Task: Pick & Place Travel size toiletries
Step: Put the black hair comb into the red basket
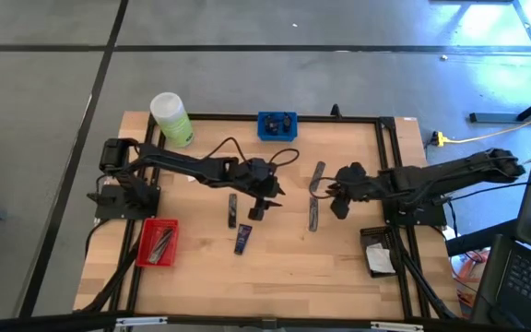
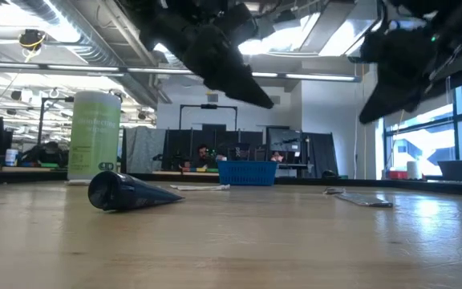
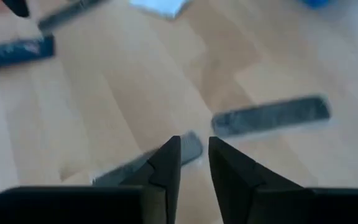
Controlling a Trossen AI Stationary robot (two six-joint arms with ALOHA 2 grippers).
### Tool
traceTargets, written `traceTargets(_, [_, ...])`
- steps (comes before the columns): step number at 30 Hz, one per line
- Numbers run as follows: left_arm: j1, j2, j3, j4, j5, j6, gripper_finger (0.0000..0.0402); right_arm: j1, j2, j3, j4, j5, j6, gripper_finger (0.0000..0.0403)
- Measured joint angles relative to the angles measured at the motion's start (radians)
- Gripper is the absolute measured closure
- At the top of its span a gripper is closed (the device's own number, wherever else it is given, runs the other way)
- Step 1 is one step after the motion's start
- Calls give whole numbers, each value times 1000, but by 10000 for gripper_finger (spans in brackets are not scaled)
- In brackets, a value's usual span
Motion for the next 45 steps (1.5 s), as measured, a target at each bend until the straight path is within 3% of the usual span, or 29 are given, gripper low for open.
traceTargets(5, [0, 78, 0, 64, 0, -42, 229, -7, 80, 0, 2, -13, 74, 322])
traceTargets(15, [-28, 225, 0, 218, 0, -53, 229, -14, 188, -1, 16, -16, 152, 280])
traceTargets(23, [-60, 225, -1, 232, 0, -71, 229, -56, 310, -1, 53, -20, 152, 269])
traceTargets(45, [-91, 225, -1, 243, -1, -63, 229, -81, 457, -1, 172, -115, 99, 255])
